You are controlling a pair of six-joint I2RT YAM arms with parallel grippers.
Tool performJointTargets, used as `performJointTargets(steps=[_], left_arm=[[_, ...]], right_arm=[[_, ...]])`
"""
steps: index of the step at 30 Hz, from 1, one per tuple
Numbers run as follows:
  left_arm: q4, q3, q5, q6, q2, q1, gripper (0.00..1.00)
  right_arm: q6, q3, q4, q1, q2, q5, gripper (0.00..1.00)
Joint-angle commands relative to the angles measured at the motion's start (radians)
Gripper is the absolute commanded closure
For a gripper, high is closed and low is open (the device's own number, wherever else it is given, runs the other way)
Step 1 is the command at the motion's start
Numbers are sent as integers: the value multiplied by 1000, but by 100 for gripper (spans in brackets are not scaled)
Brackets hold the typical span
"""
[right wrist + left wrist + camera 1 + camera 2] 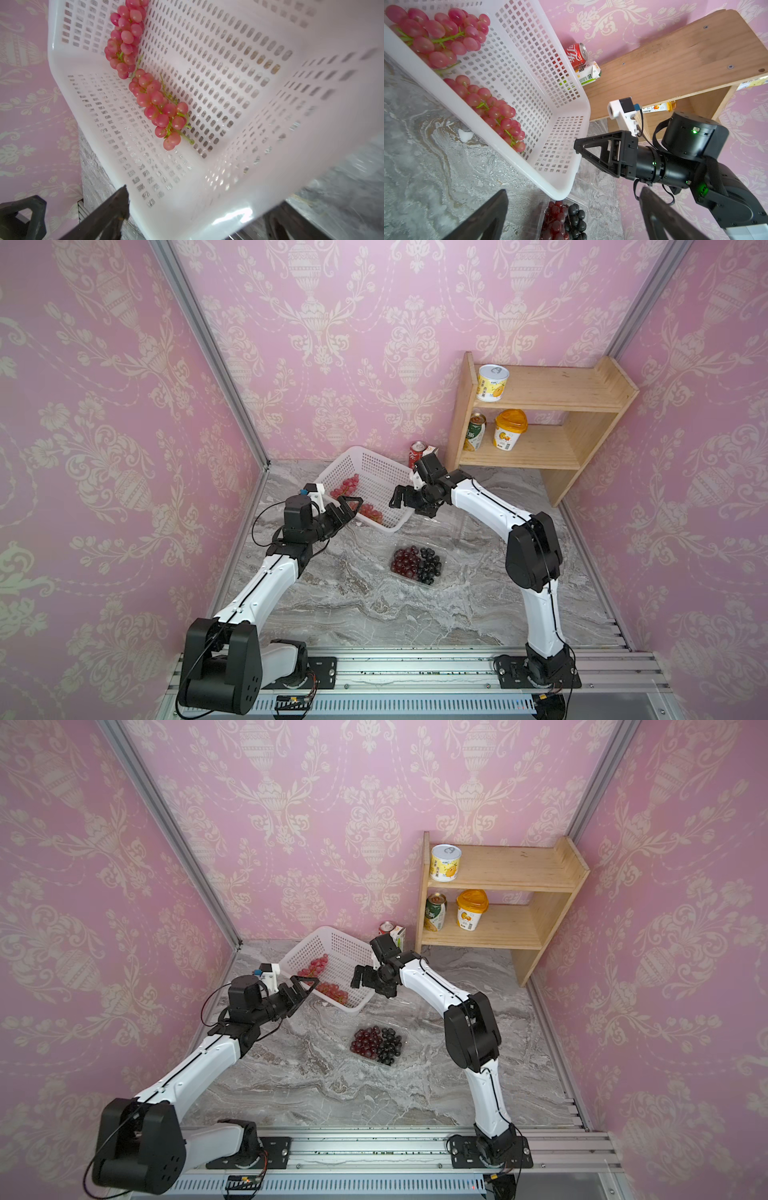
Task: Pack grapes into containers
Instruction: Place the grape into the packing box, then move the basket to the center of the board.
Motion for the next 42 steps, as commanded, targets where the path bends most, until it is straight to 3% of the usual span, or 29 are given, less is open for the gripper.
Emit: performJointTargets(steps=[1,13,22,28,42], left_arm=[[-43,-36,5,-9,-27,7,1],[-121,-99,24,17,-117,52,1],[-34,-133,44,12,-57,23,1],[25,-139,21,-4,31,-39,1],[80,-121,-44,7,120,-118,1]], right_arm=[[13,80,-47,22,41,-35,0],[-28,381,-162,87,198,-71,0],[-81,-79,-76,45,-167,13,0],[-56,-389,23,-55,-340,36,0],[-120,-698,41,-272,-550,61,0]])
